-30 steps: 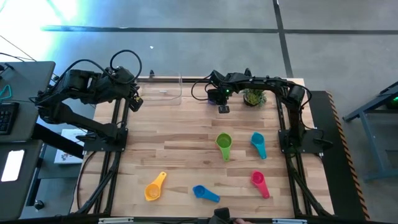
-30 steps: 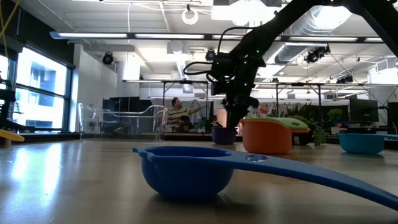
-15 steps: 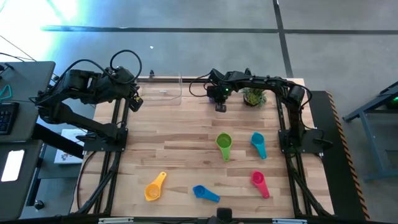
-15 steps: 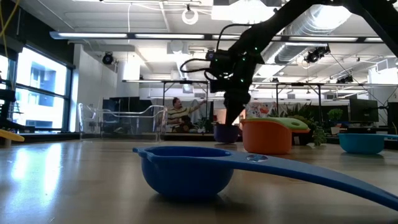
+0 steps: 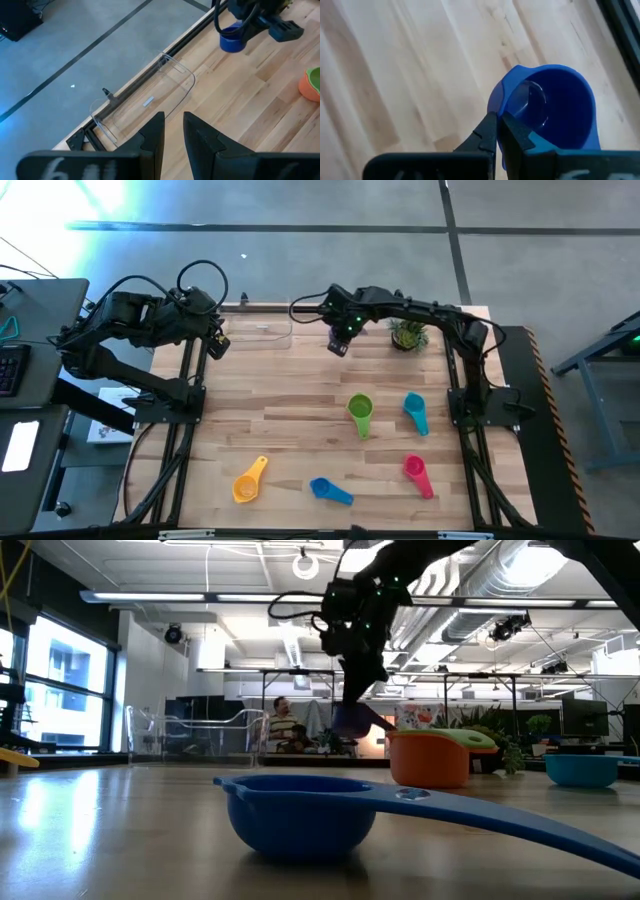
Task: Nest measuring cups in basket
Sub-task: Stack the dark blue measuring cup on top of the green measuring cup
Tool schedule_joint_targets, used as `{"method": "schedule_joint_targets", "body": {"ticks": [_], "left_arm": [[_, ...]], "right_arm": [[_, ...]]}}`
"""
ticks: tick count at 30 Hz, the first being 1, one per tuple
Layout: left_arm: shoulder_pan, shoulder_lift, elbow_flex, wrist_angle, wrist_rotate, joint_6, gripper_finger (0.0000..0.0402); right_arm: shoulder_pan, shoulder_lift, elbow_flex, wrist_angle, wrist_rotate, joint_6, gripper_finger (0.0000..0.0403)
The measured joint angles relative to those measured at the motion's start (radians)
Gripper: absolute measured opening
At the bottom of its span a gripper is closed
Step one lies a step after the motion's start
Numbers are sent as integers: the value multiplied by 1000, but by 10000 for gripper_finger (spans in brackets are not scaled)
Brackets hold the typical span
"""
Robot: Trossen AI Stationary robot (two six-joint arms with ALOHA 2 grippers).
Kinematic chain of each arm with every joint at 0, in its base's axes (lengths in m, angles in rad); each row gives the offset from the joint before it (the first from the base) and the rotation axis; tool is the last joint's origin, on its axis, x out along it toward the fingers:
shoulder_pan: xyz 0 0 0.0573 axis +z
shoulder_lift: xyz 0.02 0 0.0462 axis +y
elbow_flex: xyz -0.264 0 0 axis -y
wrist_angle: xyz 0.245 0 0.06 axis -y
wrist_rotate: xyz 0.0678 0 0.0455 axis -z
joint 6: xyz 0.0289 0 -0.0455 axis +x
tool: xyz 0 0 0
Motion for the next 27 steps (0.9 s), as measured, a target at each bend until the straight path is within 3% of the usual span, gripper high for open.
{"method": "schedule_joint_targets", "body": {"ticks": [10,15,27], "left_arm": [[0,0,0,0,5,7,62],[0,0,0,0,17,110,62],[0,-1,0,0,85,319,62]], "right_arm": [[100,0,81,-135,89,149,0],[153,0,97,-166,104,282,0],[292,-2,132,-227,257,805,0]]}}
